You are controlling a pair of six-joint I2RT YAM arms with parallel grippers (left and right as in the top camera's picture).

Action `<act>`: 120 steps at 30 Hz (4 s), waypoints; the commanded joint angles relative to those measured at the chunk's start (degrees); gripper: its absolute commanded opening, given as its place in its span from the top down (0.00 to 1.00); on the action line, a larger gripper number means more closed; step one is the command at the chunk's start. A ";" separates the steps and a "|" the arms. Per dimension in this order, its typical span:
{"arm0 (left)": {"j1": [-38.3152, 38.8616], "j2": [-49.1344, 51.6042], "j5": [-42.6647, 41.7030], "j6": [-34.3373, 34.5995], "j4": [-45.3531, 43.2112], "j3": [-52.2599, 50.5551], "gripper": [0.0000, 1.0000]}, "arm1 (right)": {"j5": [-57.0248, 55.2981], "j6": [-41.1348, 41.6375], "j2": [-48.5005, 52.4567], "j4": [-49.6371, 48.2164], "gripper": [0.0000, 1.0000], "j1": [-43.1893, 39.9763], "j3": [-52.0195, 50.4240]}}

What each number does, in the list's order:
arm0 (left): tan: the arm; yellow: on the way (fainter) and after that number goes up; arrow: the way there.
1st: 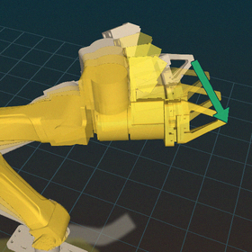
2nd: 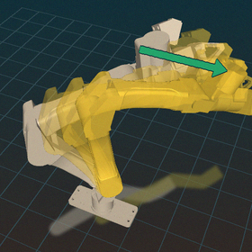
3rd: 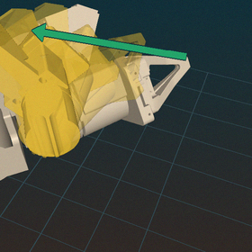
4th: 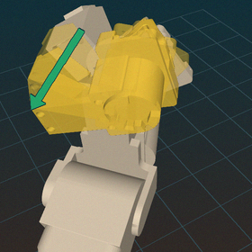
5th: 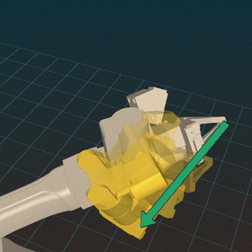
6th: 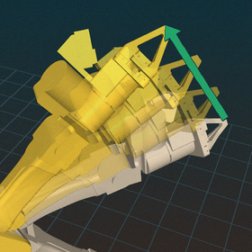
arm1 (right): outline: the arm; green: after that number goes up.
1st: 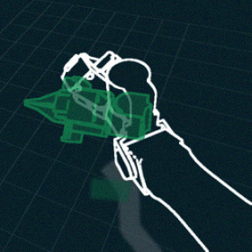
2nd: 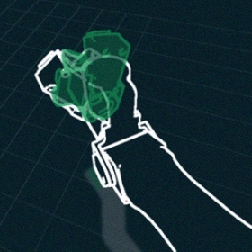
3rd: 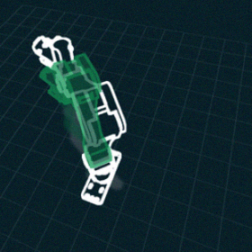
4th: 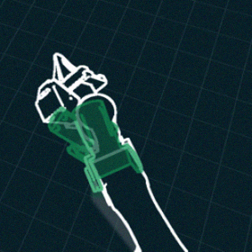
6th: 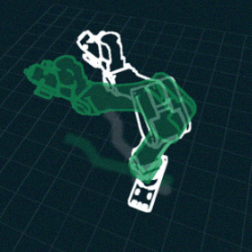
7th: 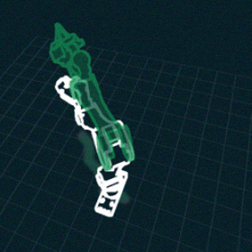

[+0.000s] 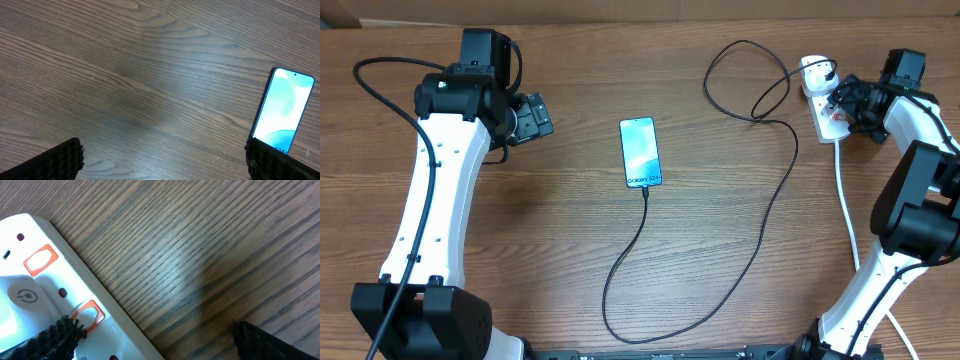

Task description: Plug charger to phone and switch on socket

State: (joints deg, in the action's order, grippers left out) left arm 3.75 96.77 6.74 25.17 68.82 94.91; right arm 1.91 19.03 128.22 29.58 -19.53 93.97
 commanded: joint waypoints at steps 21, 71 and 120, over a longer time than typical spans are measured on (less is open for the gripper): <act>0.02 0.31 1.14 0.61 -0.02 -0.02 0.01 | 2.64 -4.28 -26.14 4.28 0.00 0.02 0.31; 0.02 0.31 1.14 0.61 -0.02 -0.02 0.00 | -1.42 -4.11 1.79 -3.15 0.00 -0.46 -0.15; 0.02 0.31 1.14 0.61 -0.02 -0.02 0.00 | 7.13 -7.37 1.60 -0.44 0.00 -0.46 -0.13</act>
State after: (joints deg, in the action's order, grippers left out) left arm 3.75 96.77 6.74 25.17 68.82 94.91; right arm 5.76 13.45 128.92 28.10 -21.04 94.08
